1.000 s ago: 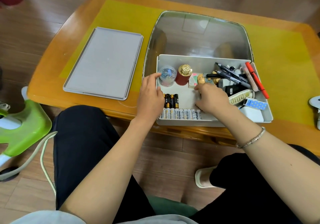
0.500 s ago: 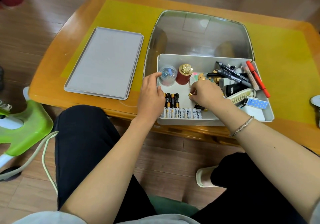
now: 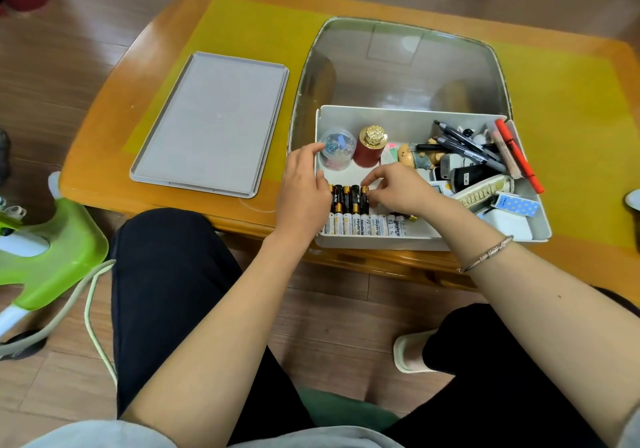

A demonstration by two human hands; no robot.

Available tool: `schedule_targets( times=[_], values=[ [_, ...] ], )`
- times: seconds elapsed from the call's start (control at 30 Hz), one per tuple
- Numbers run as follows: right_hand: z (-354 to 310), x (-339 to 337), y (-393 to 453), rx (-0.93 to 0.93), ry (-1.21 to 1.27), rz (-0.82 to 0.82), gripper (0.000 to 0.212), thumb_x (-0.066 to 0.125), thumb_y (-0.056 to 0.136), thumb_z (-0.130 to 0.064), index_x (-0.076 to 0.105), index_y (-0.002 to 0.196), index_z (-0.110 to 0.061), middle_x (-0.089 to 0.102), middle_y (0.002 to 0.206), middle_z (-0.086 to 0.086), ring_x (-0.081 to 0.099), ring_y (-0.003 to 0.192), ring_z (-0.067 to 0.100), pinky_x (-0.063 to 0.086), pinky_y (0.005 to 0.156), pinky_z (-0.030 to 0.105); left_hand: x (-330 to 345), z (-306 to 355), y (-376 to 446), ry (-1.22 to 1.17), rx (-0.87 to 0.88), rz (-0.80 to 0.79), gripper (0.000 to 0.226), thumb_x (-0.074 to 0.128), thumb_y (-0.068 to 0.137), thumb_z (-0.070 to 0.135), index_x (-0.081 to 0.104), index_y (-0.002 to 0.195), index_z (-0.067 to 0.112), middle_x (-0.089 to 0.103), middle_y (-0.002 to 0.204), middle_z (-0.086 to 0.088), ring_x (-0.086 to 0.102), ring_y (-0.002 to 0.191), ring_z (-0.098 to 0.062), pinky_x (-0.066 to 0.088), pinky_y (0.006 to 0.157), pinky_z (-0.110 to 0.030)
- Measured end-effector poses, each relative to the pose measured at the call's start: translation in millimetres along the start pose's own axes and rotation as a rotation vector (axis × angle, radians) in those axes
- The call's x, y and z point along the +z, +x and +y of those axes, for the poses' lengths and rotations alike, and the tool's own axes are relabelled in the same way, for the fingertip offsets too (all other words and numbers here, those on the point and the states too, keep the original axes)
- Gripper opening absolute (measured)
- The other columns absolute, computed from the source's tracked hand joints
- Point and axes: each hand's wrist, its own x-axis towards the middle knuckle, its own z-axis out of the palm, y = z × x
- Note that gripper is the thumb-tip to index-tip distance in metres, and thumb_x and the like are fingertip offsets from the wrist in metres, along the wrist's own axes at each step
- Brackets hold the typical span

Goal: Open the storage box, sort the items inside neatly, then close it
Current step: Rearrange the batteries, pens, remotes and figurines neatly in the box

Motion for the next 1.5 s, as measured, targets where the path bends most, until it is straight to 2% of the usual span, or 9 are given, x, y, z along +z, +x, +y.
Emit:
schedule_targets(
  times=[0.13,0.33,0.5,0.57,0.67,0.73,0.93,1.1,1.5],
  values=[
    [-1,-6,0,0.015,0.010,-0.084,0.027,0.061,0.084,-0.003,0.065,0.108,-0.015,0.071,0.080,0.006,0.064,0.072,0.017,0.055,0.077,0.033,0,0,0,0.000,-0.001,0.003,0.040,0.048,0.095,0.003,0.045,0.133,0.017,0.045,0.134,-0.004,0.048,0.120,-0.014,0.044,0.082,-0.012],
    [-5,-10,-2,-0.113,-0.101,-0.123,0.048,0.040,0.084,0.005,0.064,0.119,-0.018,0.065,0.080,-0.005,0.062,0.093,0.014,0.045,0.080,0.023,0,-1,0,0.010,0.001,0.001,0.040,0.047,0.095,0.003,0.045,0.133,0.017,0.044,0.135,-0.003,0.047,0.121,-0.013,0.036,0.075,-0.002],
    [-2,-30,-4,-0.140,-0.059,-0.162,0.041,0.051,0.088,0.005,0.061,0.123,-0.015,0.067,0.085,-0.005,0.058,0.069,-0.006,0.039,0.061,0.003,0,-1,1,0.004,0.005,-0.001,0.040,0.047,0.095,0.003,0.045,0.132,0.017,0.044,0.134,-0.003,0.048,0.120,-0.014,0.045,0.082,-0.012],
    [2,-44,-5,-0.153,-0.103,-0.089,0.033,0.061,0.087,-0.002,0.065,0.117,-0.013,0.069,0.089,-0.002,0.059,0.071,-0.001,0.043,0.066,0.007,-1,-2,1,0.002,0.006,-0.001,0.040,0.048,0.095,0.003,0.045,0.132,0.017,0.044,0.135,-0.003,0.049,0.119,-0.014,0.046,0.082,-0.013],
    [6,-60,-8,-0.131,-0.267,-0.079,0.025,0.073,0.080,-0.012,0.071,0.105,-0.013,0.072,0.093,0.007,0.065,0.087,0.018,0.050,0.085,0.030,0,-2,2,0.001,0.005,0.002,0.040,0.048,0.095,0.003,0.045,0.132,0.017,0.045,0.134,-0.003,0.049,0.119,-0.014,0.039,0.076,-0.004],
    [8,-61,-12,-0.103,-0.388,-0.077,0.024,0.076,0.078,-0.019,0.071,0.101,-0.017,0.070,0.094,0.004,0.063,0.088,0.020,0.051,0.084,0.035,1,-2,1,-0.001,0.002,0.001,0.040,0.049,0.095,0.003,0.045,0.132,0.017,0.045,0.134,-0.003,0.048,0.119,-0.014,0.039,0.075,-0.004],
    [12,-41,-20,-0.114,-0.699,-0.034,0.029,0.074,0.076,-0.029,0.066,0.104,-0.026,0.065,0.102,-0.003,0.058,0.101,0.023,0.040,0.072,0.029,-1,0,1,0.008,0.007,-0.004,0.041,0.048,0.095,0.002,0.045,0.133,0.016,0.045,0.134,-0.004,0.049,0.119,-0.016,0.039,0.078,-0.006],
    [16,-31,-19,-0.101,-0.778,-0.019,0.026,0.075,0.071,-0.030,0.068,0.096,-0.025,0.066,0.099,0.002,0.061,0.093,0.026,0.038,0.065,0.028,-2,1,0,0.008,-0.002,-0.007,0.041,0.048,0.095,0.002,0.045,0.133,0.016,0.045,0.134,-0.003,0.048,0.121,-0.016,0.038,0.081,-0.006],
    [15,-25,-8,-0.087,-0.642,-0.097,0.021,0.073,0.075,-0.021,0.068,0.088,-0.005,0.065,0.091,0.014,0.061,0.086,0.032,0.053,0.072,0.036,-1,1,1,0.020,-0.005,-0.007,0.041,0.049,0.095,0.002,0.045,0.133,0.017,0.045,0.134,-0.003,0.047,0.121,-0.014,0.034,0.073,0.002]
  ],
)
